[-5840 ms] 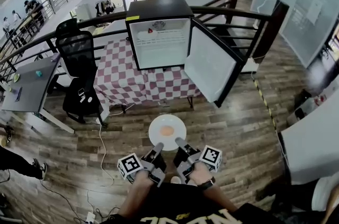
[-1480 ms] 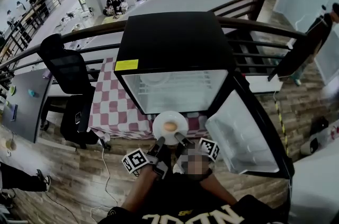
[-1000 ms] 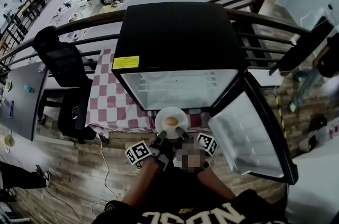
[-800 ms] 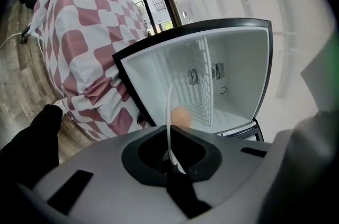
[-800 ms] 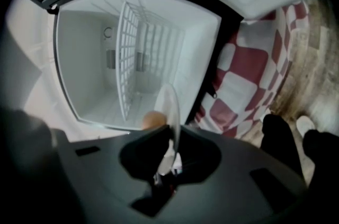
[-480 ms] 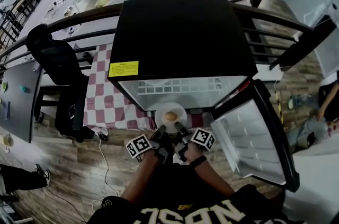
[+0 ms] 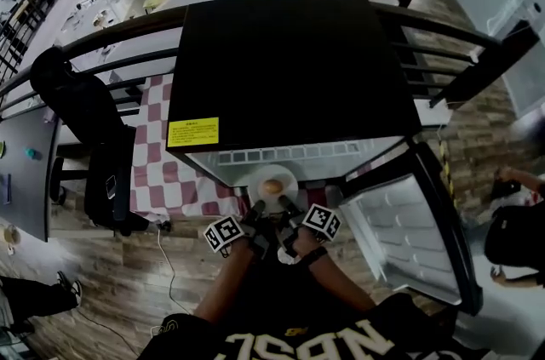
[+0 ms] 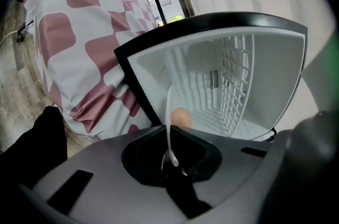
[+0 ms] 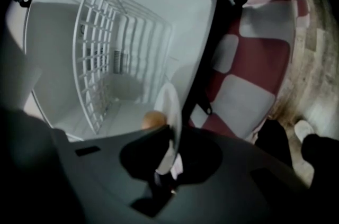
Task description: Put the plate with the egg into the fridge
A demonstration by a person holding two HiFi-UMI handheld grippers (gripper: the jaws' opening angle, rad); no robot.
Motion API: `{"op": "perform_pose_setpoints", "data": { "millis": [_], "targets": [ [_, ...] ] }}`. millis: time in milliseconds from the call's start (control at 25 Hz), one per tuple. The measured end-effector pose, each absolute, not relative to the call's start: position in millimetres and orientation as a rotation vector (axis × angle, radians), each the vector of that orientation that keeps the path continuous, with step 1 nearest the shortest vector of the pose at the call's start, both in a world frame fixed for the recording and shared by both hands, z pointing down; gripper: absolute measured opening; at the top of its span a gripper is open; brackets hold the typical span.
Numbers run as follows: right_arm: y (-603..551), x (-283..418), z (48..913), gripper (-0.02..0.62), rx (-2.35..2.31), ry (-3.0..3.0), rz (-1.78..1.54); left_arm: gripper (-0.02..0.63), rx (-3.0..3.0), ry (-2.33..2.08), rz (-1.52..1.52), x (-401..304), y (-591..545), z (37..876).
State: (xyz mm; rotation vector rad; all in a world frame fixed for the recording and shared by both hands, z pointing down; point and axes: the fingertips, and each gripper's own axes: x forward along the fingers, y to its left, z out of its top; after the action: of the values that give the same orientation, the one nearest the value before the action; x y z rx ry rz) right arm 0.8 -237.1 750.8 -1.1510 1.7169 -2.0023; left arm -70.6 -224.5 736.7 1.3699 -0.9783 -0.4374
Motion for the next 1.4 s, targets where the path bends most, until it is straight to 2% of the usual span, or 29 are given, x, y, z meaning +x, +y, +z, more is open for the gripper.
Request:
{"op": "perform_pose_setpoints", "data": {
  "millis": [1400],
  "targets": [
    [-285.3,-6.0,771.4,0.04,-1.221,1.703,-1.984,0.032,1.287,-1.077,-0.521,-85.3,-285.8,766.9]
  ]
}}
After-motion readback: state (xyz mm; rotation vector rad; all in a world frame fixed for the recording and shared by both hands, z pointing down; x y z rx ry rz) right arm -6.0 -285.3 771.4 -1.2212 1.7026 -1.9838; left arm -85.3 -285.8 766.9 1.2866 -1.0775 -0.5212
